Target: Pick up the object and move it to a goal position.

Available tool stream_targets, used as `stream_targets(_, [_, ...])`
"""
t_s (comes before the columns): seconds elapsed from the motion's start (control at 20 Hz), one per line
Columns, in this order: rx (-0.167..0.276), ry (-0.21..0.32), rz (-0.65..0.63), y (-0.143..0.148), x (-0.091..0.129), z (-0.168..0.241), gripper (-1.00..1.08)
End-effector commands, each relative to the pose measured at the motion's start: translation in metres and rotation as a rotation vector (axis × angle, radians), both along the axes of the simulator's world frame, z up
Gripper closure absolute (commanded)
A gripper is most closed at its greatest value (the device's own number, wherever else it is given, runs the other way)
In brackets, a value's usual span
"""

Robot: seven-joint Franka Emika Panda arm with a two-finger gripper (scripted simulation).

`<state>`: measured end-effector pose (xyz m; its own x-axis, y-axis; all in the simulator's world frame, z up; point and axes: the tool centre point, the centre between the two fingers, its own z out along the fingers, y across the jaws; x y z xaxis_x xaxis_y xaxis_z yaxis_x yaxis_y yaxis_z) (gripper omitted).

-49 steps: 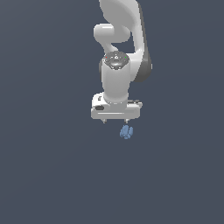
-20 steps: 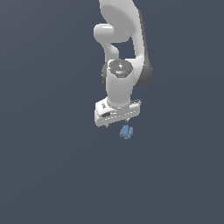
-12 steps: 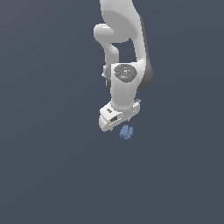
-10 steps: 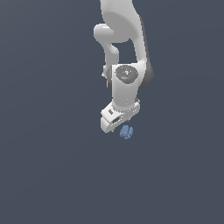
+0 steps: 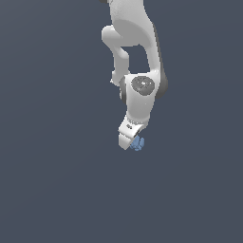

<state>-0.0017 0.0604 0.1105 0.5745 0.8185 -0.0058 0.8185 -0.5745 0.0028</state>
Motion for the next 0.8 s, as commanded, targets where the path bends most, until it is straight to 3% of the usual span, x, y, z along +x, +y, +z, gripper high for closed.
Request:
stream_targets(0.0, [0.001,0.000,0.080,0.005,-0.001,-0.004,-0.92])
stream_targets(0.4, [0.004,0.001,0.264,0.016,-0.004,-0.014,-0.92])
stream_targets(0.75, [0.006,0.000,0.338,0.021,-0.005,-0.018,-0.92])
